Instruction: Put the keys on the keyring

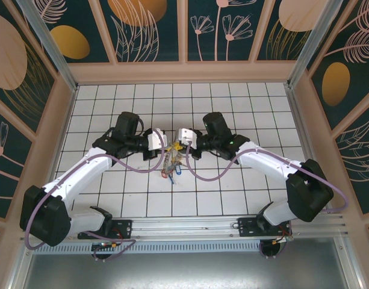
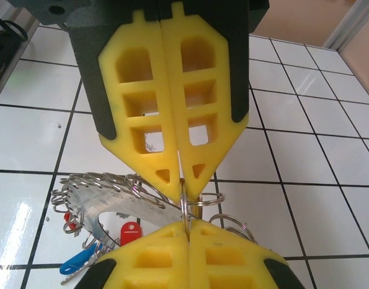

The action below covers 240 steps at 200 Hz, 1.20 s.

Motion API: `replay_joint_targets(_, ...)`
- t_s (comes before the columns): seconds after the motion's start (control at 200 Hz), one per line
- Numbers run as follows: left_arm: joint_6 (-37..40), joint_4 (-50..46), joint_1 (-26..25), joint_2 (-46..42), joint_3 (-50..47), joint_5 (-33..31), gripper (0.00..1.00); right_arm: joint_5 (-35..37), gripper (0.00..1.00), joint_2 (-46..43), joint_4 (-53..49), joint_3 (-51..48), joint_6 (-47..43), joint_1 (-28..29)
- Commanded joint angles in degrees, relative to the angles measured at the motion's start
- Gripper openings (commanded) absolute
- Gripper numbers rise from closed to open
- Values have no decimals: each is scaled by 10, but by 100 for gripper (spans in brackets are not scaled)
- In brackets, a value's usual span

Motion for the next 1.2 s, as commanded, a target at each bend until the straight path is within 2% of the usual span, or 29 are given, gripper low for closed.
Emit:
replay_joint_targets(0.0, -33, 47, -2, -9, 9, 37, 8, -40, 0, -23, 81, -25, 39, -5)
replay_joint_targets(0.07, -50, 68, 2, -16, 0, 49, 12, -54, 0, -40, 138, -50, 71, -8)
replay_joint_targets(0.305, -69, 86, 11, -19, -6, 75, 12, -72, 0, -94, 308, -127, 162, -31)
replay_joint_targets(0.866, -118, 151, 12, -3, -4, 157, 19, -67, 0, -105, 387, -161, 197, -30)
replay_joint_targets(1.196, -118, 148, 12, 1, -8, 168, 13, -67, 0, -87, 419, -157, 206, -21)
